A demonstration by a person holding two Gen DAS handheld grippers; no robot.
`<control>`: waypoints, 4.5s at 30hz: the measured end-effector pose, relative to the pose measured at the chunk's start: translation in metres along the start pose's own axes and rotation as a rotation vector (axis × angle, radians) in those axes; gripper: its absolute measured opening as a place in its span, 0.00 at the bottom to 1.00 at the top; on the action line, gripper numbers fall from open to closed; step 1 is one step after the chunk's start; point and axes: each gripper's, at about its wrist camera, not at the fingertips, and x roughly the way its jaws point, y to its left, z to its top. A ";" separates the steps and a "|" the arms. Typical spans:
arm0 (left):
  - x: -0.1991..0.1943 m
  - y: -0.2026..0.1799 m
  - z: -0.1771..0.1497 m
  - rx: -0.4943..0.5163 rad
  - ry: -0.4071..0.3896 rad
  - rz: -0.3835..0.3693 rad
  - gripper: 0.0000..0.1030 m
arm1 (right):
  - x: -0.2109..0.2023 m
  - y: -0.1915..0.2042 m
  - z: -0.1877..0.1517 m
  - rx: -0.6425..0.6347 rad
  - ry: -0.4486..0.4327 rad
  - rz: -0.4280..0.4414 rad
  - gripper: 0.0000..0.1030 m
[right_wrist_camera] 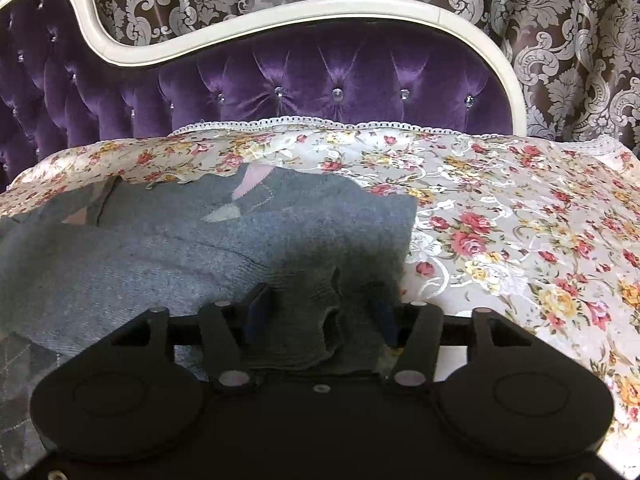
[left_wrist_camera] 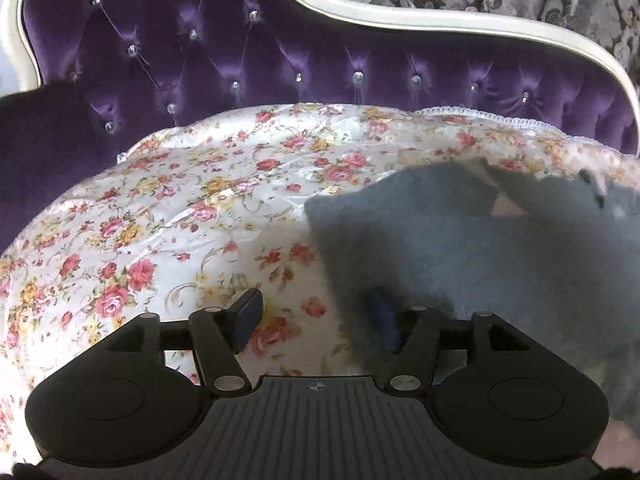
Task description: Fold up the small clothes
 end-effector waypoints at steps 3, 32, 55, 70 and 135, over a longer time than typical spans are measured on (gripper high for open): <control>-0.003 0.009 0.001 -0.055 0.010 -0.023 0.61 | 0.000 -0.004 0.002 0.020 0.014 -0.026 0.78; -0.197 -0.013 -0.142 -0.123 0.047 -0.309 0.93 | -0.229 -0.007 -0.127 0.162 0.066 0.376 0.99; -0.200 -0.036 -0.183 -0.105 0.078 -0.383 0.93 | -0.219 0.006 -0.166 0.340 0.096 0.499 1.00; -0.198 -0.020 -0.184 -0.170 0.065 -0.383 0.23 | -0.224 0.003 -0.167 0.329 0.104 0.489 0.58; 0.036 -0.009 0.066 -0.249 -0.050 -0.251 0.57 | 0.045 -0.045 0.055 0.486 -0.040 0.281 0.79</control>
